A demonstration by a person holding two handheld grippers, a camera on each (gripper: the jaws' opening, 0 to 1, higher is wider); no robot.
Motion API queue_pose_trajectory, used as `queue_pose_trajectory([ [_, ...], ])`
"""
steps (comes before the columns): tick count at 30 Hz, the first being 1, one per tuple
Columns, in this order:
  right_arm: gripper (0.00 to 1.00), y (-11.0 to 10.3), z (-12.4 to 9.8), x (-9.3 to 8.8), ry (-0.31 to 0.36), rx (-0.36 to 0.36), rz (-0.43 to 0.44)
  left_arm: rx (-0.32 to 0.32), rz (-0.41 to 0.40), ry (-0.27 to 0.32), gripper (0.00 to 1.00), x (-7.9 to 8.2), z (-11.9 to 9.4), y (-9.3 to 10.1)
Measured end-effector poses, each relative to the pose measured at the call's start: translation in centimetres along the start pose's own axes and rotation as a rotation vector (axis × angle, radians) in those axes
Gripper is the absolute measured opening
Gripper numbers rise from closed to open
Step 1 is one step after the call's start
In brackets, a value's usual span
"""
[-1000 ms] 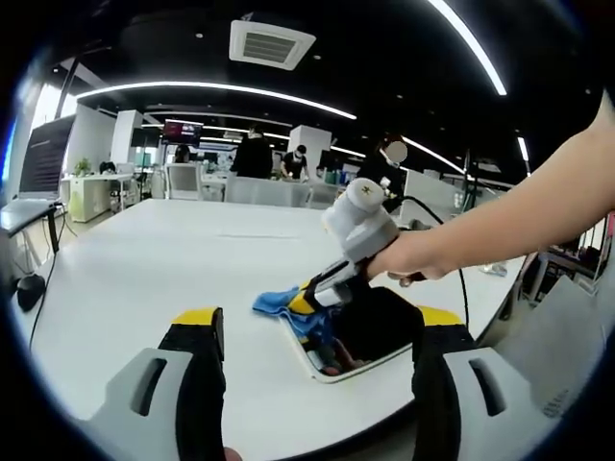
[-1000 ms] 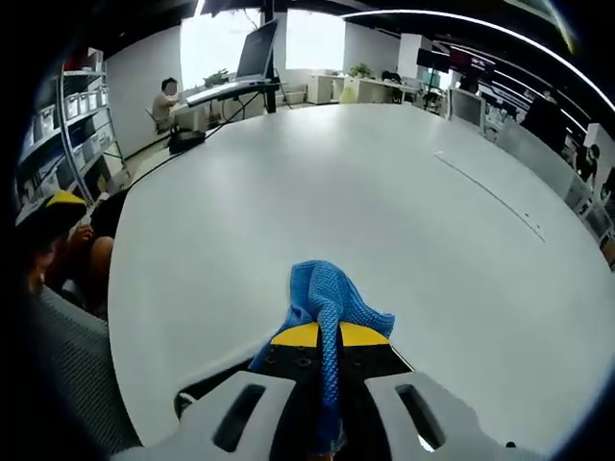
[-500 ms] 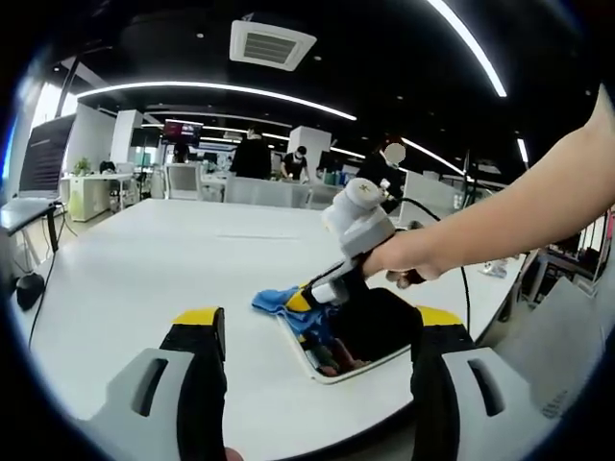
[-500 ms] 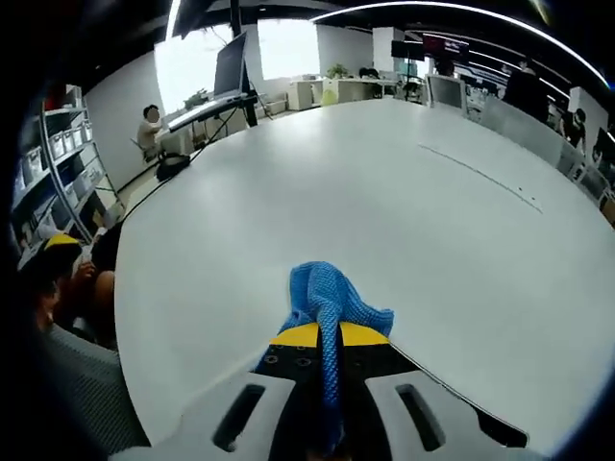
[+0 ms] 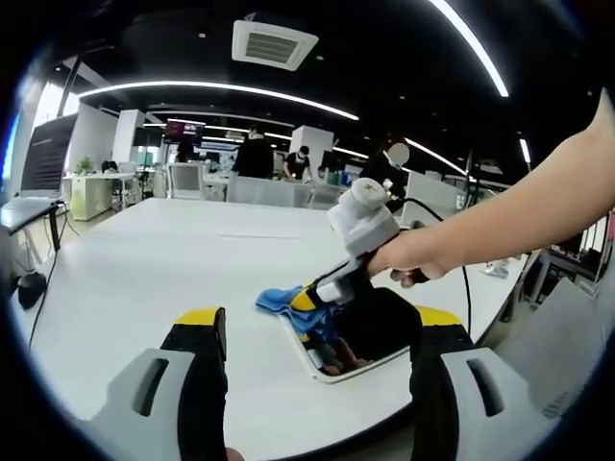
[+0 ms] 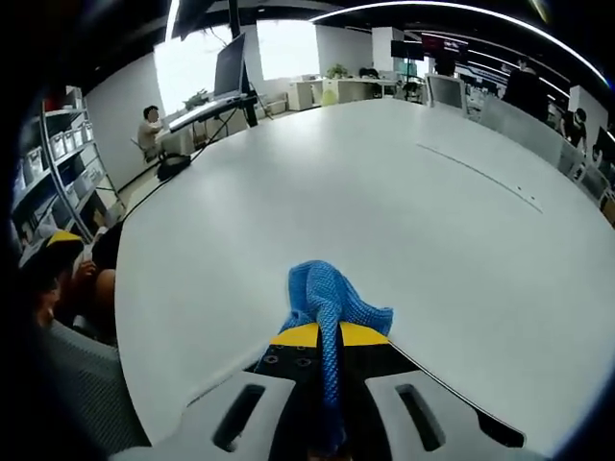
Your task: Wipe the mirror surface with the cleaning cloth until all visible marks leave the cleaned area.
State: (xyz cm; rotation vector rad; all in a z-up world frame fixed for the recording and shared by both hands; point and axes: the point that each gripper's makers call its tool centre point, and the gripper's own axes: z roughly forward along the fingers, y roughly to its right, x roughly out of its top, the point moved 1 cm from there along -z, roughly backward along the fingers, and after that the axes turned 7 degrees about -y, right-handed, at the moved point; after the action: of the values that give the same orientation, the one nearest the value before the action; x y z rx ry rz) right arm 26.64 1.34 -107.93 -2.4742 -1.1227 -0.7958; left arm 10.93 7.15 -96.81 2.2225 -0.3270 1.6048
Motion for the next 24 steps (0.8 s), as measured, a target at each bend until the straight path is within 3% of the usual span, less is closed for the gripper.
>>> queue_pose_trajectory([
  [24, 0.0, 2.3, -2.1, -2.4, -0.008, -0.037, 0.051, -0.003, -0.002, 0.008, 0.76, 0.0, 0.0, 0.0],
])
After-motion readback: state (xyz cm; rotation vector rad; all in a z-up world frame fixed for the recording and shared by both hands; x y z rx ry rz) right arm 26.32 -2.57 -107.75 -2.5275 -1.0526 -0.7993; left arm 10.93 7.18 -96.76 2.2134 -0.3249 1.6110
